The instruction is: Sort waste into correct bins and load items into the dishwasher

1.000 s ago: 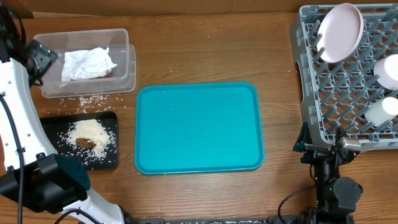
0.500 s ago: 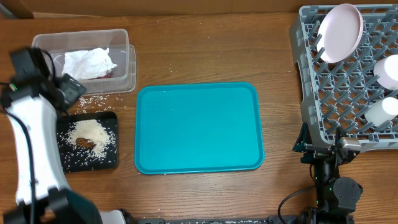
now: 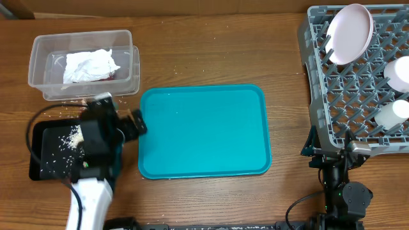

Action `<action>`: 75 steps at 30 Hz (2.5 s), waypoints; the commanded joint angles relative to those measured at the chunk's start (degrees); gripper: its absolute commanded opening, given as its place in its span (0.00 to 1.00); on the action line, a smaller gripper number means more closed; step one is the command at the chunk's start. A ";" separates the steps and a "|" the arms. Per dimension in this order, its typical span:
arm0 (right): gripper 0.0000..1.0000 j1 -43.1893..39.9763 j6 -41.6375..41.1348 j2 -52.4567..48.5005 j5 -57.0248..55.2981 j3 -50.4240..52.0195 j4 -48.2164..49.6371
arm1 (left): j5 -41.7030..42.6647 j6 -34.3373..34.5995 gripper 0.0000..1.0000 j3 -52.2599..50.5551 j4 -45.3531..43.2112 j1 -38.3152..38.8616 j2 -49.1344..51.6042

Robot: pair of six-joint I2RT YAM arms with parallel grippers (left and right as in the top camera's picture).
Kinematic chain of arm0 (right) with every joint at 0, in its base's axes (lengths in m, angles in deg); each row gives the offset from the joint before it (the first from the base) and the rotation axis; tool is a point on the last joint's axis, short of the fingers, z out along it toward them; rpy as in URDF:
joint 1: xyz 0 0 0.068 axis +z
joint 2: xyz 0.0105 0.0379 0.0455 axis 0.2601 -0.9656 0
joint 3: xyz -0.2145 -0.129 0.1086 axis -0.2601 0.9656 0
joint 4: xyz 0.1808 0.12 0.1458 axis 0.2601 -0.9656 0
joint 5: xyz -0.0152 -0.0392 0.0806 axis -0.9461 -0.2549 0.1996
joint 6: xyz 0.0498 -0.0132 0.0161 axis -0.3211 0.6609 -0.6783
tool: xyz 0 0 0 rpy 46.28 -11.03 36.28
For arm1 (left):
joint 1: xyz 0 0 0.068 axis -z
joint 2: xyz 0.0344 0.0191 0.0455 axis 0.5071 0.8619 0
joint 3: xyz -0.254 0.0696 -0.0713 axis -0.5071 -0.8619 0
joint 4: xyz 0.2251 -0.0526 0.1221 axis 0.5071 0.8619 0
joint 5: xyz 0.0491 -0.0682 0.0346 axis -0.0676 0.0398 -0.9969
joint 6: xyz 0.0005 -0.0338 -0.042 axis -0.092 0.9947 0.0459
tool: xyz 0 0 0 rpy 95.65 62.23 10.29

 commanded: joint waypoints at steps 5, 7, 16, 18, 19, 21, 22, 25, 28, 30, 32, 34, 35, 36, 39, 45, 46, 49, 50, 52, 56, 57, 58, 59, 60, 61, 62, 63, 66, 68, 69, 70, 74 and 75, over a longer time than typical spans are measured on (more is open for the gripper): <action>1.00 -0.15 0.20 0.57 -0.31 0.61 0.20 | -1.44 -4.52 1.00 -12.81 -4.04 4.26 -10.19; 1.00 -0.15 0.20 0.57 -0.31 0.61 0.20 | -1.07 -4.35 1.00 -15.47 -6.43 4.28 -12.00; 1.00 -0.15 0.20 0.57 -0.31 0.61 0.20 | -0.72 -4.42 1.00 -25.94 -15.17 4.85 -22.34; 1.00 -0.15 0.20 0.57 -0.31 0.61 0.20 | -0.79 -4.39 1.00 -27.65 -16.20 4.85 -24.35; 1.00 -0.15 0.20 0.57 -0.31 0.61 0.20 | -0.79 -4.39 1.00 -28.26 -16.39 4.85 -25.03; 1.00 -0.15 0.20 0.57 -0.31 0.61 0.20 | -0.66 -4.37 1.00 -29.11 -16.52 4.85 -26.03; 1.00 -0.15 0.20 0.57 -0.31 0.61 0.20 | -0.68 -4.39 1.00 -29.57 -16.52 4.85 -26.84; 1.00 -0.15 0.22 0.57 -0.31 0.61 0.20 | -1.11 -4.39 1.00 -30.21 -16.68 4.85 -29.09; 1.00 -0.15 0.20 0.57 -0.31 0.61 0.20 | -1.09 -4.42 1.00 -30.60 -17.18 4.85 -32.00; 1.00 -0.15 0.20 0.57 -0.31 0.61 0.20 | -1.22 -4.42 1.00 -31.01 -17.29 4.85 -33.92; 1.00 -0.15 0.20 0.57 -0.31 0.61 0.20 | -1.55 -4.42 1.00 -31.89 -17.59 4.85 -35.89; 1.00 -0.15 0.20 0.57 -0.31 0.61 0.20 | -1.75 -4.39 1.00 -33.05 -17.81 4.87 -38.07; 1.00 -0.15 0.22 0.57 -0.31 0.61 0.20 | -2.32 -4.39 1.00 -32.96 -16.63 4.85 -39.43; 1.00 -0.15 0.20 0.57 -0.31 0.61 0.20 | -2.54 -4.52 1.00 -32.96 -16.35 4.85 -40.61; 1.00 -0.15 0.20 0.57 -0.31 0.61 0.20 | -2.84 -5.35 1.00 -32.96 -16.22 4.85 -44.00; 1.00 -0.15 0.20 0.57 -0.31 0.61 0.20 | -4.46 -8.07 1.00 -32.96 -12.35 4.85 -50.73; 1.00 -0.15 0.20 0.57 -0.31 0.61 0.20 | -4.46 -8.09 1.00 -32.96 -12.33 4.85 -51.63; 1.00 -0.15 0.20 0.57 -0.31 0.61 0.20 | -4.44 -8.07 1.00 -32.96 -12.33 4.85 -53.99; 1.00 -0.15 0.20 0.57 -0.31 0.61 0.20 | -4.46 -8.09 1.00 -32.96 -12.33 4.85 -54.64; 1.00 -0.15 0.20 0.57 -0.31 0.61 0.20 | -4.52 -8.55 1.00 -32.96 -12.35 4.85 -55.47; 1.00 -0.15 0.20 0.57 -0.31 0.61 0.20 | -4.52 -12.63 1.00 -32.96 -12.33 4.81 -57.42; 1.00 -0.15 0.20 0.57 -0.31 0.61 0.20 | -4.59 -13.84 1.00 -32.96 -12.37 4.72 -57.61; 1.00 -0.15 0.20 0.57 -0.31 0.61 0.20 | -4.61 -14.78 1.00 -32.96 -12.31 4.48 -57.59; 1.00 -0.15 0.20 0.57 -0.31 0.61 0.20 | -4.66 -15.08 1.00 -32.96 -12.33 4.24 -57.59; 1.00 -0.15 0.20 0.57 -0.31 0.61 0.20 | -4.63 -15.13 1.00 -32.96 -12.33 3.91 -57.59; 1.00 -0.15 0.20 0.57 -0.31 0.61 0.20 | -4.48 -15.13 1.00 -32.96 -12.31 3.63 -57.59; 1.00 -0.15 0.20 0.57 -0.31 0.61 0.20 | -4.39 -15.10 1.00 -32.96 -12.31 3.32 -57.59; 1.00 -0.15 0.20 0.57 -0.31 0.61 0.20 | -4.22 -15.10 1.00 -32.96 -12.28 3.02 -57.59; 1.00 -0.15 0.20 0.57 -0.31 0.61 0.20 | -4.24 -15.13 1.00 -32.96 -12.26 2.56 -57.59; 1.00 -0.15 0.20 0.57 -0.31 0.61 0.20 | -4.28 -15.41 1.00 -32.96 -12.26 2.56 -57.59; 1.00 -0.15 0.20 0.57 -0.31 0.61 0.20 | -4.26 -15.39 1.00 -32.96 -12.26 2.56 -57.59; 1.00 -0.15 0.20 0.57 -0.31 0.61 0.20 | -4.24 -15.37 1.00 -32.96 -12.26 2.58 -57.59; 1.00 -0.15 0.20 0.57 -0.31 0.61 0.20 | -4.04 -15.37 1.00 -32.96 -12.26 2.60 -57.59; 1.00 -0.15 0.20 0.57 -0.31 0.61 0.20 | -4.02 -15.34 1.00 -32.96 -12.26 2.60 -57.59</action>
